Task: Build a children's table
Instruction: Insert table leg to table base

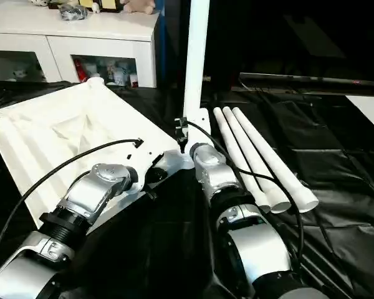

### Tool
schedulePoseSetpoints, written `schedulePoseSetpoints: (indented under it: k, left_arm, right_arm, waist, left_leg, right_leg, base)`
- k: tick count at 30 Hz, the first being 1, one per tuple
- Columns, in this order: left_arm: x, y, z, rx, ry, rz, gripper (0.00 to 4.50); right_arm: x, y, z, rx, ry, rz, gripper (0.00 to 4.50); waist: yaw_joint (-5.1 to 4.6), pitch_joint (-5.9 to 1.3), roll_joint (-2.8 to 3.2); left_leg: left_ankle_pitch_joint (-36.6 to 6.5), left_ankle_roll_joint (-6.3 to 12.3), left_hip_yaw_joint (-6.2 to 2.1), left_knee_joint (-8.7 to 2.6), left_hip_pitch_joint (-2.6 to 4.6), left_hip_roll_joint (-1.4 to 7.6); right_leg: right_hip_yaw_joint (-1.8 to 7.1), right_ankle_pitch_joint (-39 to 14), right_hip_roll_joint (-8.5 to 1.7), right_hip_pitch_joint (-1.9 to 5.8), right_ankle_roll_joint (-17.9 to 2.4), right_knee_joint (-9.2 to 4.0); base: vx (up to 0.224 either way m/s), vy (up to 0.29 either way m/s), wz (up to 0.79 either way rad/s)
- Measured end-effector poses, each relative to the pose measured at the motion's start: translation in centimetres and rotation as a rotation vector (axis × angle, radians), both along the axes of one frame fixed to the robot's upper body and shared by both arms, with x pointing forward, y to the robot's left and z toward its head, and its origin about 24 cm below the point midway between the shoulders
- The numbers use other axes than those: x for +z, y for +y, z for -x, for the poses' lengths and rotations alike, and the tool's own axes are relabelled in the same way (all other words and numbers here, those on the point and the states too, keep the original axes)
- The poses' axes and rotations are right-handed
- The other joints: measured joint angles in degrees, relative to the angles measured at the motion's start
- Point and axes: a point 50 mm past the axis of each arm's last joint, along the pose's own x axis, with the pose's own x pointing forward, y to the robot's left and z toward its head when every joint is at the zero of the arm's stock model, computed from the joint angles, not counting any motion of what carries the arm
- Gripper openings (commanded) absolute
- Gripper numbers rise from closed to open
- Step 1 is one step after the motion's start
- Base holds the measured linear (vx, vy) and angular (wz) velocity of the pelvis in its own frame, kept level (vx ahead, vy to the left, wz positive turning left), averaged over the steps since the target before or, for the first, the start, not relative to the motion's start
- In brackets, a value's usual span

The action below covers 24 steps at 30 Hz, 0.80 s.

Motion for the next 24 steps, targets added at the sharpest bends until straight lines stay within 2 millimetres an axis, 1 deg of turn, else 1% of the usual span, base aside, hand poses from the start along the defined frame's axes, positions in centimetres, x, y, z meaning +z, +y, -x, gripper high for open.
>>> schedulePoseSetpoints:
  k: [2, 3, 4, 6, 7, 8, 10, 11, 14, 16, 19, 20, 22, 24]
  left_arm:
    - [0.0, 0.0, 0.0, 0.001, 0.000, 0.001, 0.00]
    - [0.0, 0.1, 0.0, 0.000, 0.001, 0.002, 0.00]
    - [0.1, 0.2, 0.0, -0.002, 0.001, 0.002, 0.00]
    - [0.2, 1.1, 0.1, -0.027, 0.002, -0.001, 0.00]
    - [0.3, 1.4, 0.2, -0.036, -0.001, 0.001, 0.00]
    - [0.4, 1.8, 0.3, -0.059, 0.000, -0.002, 0.00]
    - [0.4, 3.4, 1.0, -0.118, 0.002, -0.009, 0.00]
    - [0.6, 4.5, 1.4, -0.152, 0.003, -0.019, 0.00]
    - [0.8, 6.4, 2.1, -0.223, 0.020, -0.029, 0.00]
    - [0.9, 7.1, 2.7, -0.271, 0.034, -0.018, 0.00]
    - [1.0, 7.6, 3.2, -0.305, 0.048, -0.009, 0.00]
    - [1.1, 7.6, 3.2, -0.310, 0.050, -0.006, 0.00]
    - [1.2, 7.6, 3.3, -0.318, 0.051, -0.003, 0.00]
    - [1.2, 7.7, 3.3, -0.320, 0.052, -0.001, 0.00]
  right_arm:
    - [0.0, 0.0, 0.0, 0.002, 0.001, -0.001, 1.88]
    - [0.1, 0.1, 0.0, 0.008, 0.000, -0.001, 1.88]
    - [0.1, 0.1, 0.0, 0.015, 0.001, -0.003, 1.88]
    - [0.2, 0.3, 0.0, 0.085, 0.001, -0.012, 1.88]
    - [0.3, 0.4, 0.0, 0.110, 0.000, -0.017, 1.88]
    - [0.4, 0.4, 0.0, 0.156, -0.003, -0.016, 1.88]
    - [0.5, 0.4, 0.3, 0.311, 0.000, -0.015, 1.88]
    - [0.6, 0.4, 0.5, 0.420, -0.001, -0.007, 1.88]
    - [0.8, -0.1, 1.1, 0.614, 0.007, -0.011, 1.88]
    - [0.9, -0.7, 1.5, 0.714, 0.011, -0.012, 1.88]
    - [0.9, -1.1, 1.8, 0.798, 0.022, -0.022, 1.88]
    - [1.1, -1.4, 1.9, 0.819, 0.022, -0.023, 1.88]
    - [1.2, -1.6, 1.9, 0.838, 0.022, -0.024, 1.88]
    - [1.2, -1.6, 1.9, 0.848, 0.022, -0.026, 1.88]
  waist:
    - [-0.16, 0.08, 0.14]
    - [-0.20, 0.11, 0.18]
    - [-0.23, 0.12, 0.20]
    - [-0.56, 0.15, 0.28]
    - [-0.58, 0.15, 0.28]
    - [-0.54, 0.12, 0.22]
    - [-0.72, 0.05, 0.20]
    - [-0.70, 0.00, 0.23]
    - [-0.24, -0.28, 0.12]
    - [0.05, -0.48, -0.14]
    - [0.49, -0.91, -0.65]
    - [0.80, -0.97, -0.62]
    - [1.08, -1.06, -0.50]
    - [1.34, -1.10, -0.56]
  left_leg:
    - [0.0, 0.02, -0.23, 0.02, 0.00, 0.03]
    - [0.0, 0.02, -0.34, 0.00, 0.00, 0.03]
    - [0.0, 0.02, -0.40, -0.02, 0.00, 0.03]
    - [0.0, 0.02, -0.49, -0.10, -0.05, 0.03]
    - [0.0, 0.01, -0.54, -0.20, -0.09, 0.01]
    - [0.0, 0.01, -0.55, -0.36, -0.10, -0.02]
    - [-0.1, -0.09, -0.53, -0.65, -0.11, -0.05]
    - [-0.1, -0.18, -0.64, -0.67, -0.06, -0.06]
    - [-0.2, -0.29, -0.58, -0.78, 0.01, -0.05]
    - [-0.2, -0.30, -0.36, -0.75, 0.05, -0.06]
    - [-0.4, -0.56, -0.11, -0.90, 0.09, -0.02]
    - [-0.4, -0.66, -0.08, -0.96, 0.07, 0.04]
    - [-0.5, -0.73, -0.05, -1.01, 0.00, 0.15]
    - [-0.5, -0.78, -0.04, -0.98, -0.02, 0.22]
  right_leg:
    - [-0.75, 0.0, -0.26, 0.10, 0.0, -0.21]
    - [-0.97, 0.0, -0.33, 0.15, 0.0, -0.30]
    - [-1.07, 0.0, -0.36, 0.15, 0.0, -0.32]
    - [-1.18, 0.0, -0.39, 0.30, 0.0, -0.31]
    - [-1.19, 0.0, -0.40, 0.21, 0.0, -0.31]
    - [-1.19, 0.0, -0.42, 0.05, 0.0, -0.31]
    - [-1.16, 0.0, -0.42, 0.00, 0.0, -0.28]
    - [-1.16, 0.0, -0.42, -0.05, 0.0, -0.12]
    - [-1.02, 0.1, -0.41, -0.16, -0.1, 0.30]
    - [-0.73, 0.3, -0.41, -0.29, -0.4, 0.78]
    - [-0.35, 0.5, -0.36, -0.47, -0.8, 1.37]
    - [-0.32, 0.3, -0.29, -0.55, -0.8, 1.46]
    - [-0.25, 0.2, -0.15, -0.68, -0.8, 1.56]
    - [-0.19, -0.1, -0.09, -0.90, -1.0, 2.00]
  base:
    - [0.000, 0.000, 0.00]
    - [0.000, 0.000, 0.00]
    - [0.000, 0.000, 0.00]
    - [0.000, 0.000, 0.00]
    - [0.000, 0.000, 0.00]
    - [0.000, 0.000, 0.00]
    - [0.000, 0.000, 0.00]
    - [0.000, 0.000, 0.00]
    - [0.038, -0.019, 0.02]
    - [0.066, -0.028, 0.07]
    - [0.080, -0.033, 0.11]
    - [0.068, -0.029, 0.05]
    - [0.034, -0.015, 0.02]
    - [0.000, 0.000, 0.00]
